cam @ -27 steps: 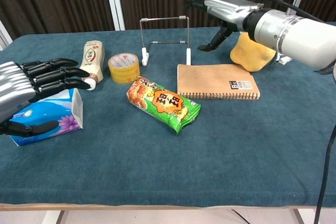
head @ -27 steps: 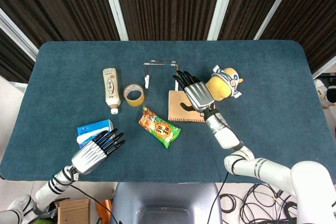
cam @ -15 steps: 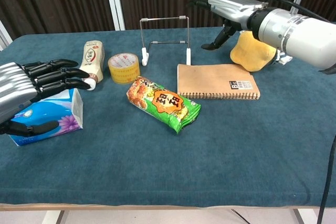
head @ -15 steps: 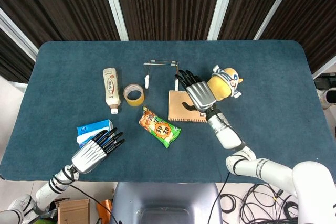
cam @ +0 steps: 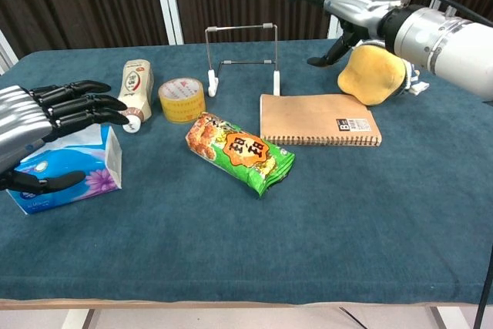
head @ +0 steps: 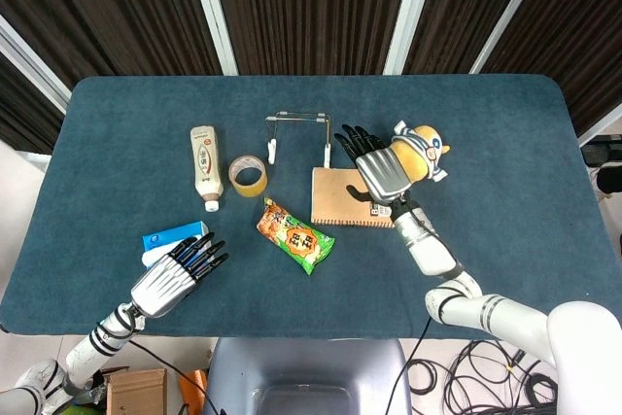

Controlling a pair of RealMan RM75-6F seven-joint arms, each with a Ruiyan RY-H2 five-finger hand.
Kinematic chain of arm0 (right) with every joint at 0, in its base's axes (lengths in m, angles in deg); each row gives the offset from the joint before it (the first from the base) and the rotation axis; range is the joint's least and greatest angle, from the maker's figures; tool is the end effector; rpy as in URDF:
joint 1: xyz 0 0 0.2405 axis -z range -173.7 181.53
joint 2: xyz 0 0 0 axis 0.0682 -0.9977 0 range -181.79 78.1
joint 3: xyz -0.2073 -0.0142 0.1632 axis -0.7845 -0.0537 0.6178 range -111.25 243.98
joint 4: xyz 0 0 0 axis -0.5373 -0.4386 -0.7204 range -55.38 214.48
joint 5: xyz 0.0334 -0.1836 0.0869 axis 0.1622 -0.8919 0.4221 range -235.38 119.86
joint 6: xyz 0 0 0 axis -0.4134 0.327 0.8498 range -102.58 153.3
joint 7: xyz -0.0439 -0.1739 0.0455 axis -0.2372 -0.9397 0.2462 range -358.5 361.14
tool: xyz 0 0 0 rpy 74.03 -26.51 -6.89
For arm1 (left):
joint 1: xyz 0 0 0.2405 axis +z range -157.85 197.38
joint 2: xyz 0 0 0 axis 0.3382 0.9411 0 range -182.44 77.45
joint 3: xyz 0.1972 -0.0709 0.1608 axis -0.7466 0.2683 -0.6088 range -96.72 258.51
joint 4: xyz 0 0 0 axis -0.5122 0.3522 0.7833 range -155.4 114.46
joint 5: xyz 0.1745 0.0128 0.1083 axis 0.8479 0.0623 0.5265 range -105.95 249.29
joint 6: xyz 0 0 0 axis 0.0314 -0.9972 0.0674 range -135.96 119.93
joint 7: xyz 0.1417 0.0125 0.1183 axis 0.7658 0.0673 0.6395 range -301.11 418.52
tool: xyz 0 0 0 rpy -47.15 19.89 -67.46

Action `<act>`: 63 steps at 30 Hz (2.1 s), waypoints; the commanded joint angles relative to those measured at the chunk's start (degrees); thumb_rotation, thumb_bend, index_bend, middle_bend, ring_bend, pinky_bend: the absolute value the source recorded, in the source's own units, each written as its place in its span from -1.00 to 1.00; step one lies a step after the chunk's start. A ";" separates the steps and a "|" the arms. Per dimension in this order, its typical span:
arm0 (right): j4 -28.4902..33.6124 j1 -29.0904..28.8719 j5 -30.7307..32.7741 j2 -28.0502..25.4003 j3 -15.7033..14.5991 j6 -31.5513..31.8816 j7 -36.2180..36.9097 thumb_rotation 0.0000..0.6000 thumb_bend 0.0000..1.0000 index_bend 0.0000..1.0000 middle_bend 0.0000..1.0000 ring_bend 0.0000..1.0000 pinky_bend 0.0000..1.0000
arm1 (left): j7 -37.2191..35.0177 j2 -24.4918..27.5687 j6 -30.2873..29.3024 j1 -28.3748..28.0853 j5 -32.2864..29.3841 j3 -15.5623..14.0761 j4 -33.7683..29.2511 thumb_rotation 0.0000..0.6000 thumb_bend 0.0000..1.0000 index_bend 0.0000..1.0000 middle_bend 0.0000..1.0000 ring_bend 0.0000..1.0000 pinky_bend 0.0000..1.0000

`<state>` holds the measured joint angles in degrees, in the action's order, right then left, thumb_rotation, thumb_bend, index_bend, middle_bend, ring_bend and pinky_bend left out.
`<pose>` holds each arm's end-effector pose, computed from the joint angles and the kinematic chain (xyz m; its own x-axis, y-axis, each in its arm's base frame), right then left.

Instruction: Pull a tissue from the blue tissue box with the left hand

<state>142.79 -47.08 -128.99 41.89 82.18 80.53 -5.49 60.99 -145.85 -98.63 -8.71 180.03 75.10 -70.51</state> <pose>-0.1111 -0.4680 0.0044 0.4239 -0.0271 0.9053 -0.8306 -0.4100 0.3767 -0.2227 0.2972 0.0100 0.5732 -0.2513 0.7800 0.4666 -0.6824 -0.5627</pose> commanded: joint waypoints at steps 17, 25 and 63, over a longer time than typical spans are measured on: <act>17.48 17.18 -11.95 -16.13 -6.04 26.79 -7.00 1.00 -0.58 -0.94 -1.00 -1.00 -0.68 | 3.97 7.58 1.85 4.77 -7.58 1.82 -11.54 1.00 -0.38 -0.54 -0.58 -0.77 -0.34; 18.47 28.85 -14.68 -19.97 -13.78 34.35 -7.32 1.00 -0.58 -0.94 -1.00 -1.00 -0.68 | 11.74 13.10 8.00 6.83 -12.51 1.40 -25.76 1.00 -0.38 -0.53 -0.57 -0.72 -0.33; 21.49 46.75 -21.05 -21.49 -21.07 37.44 -7.19 1.00 -0.58 -1.00 -1.00 -1.00 -0.65 | 36.75 0.90 3.86 13.41 -25.57 9.98 -36.81 1.00 -0.54 -0.19 1.00 1.00 1.00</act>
<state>164.08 -0.37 -150.18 20.58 61.00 118.29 -12.45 96.75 -144.13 -95.49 4.76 155.30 84.78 -106.60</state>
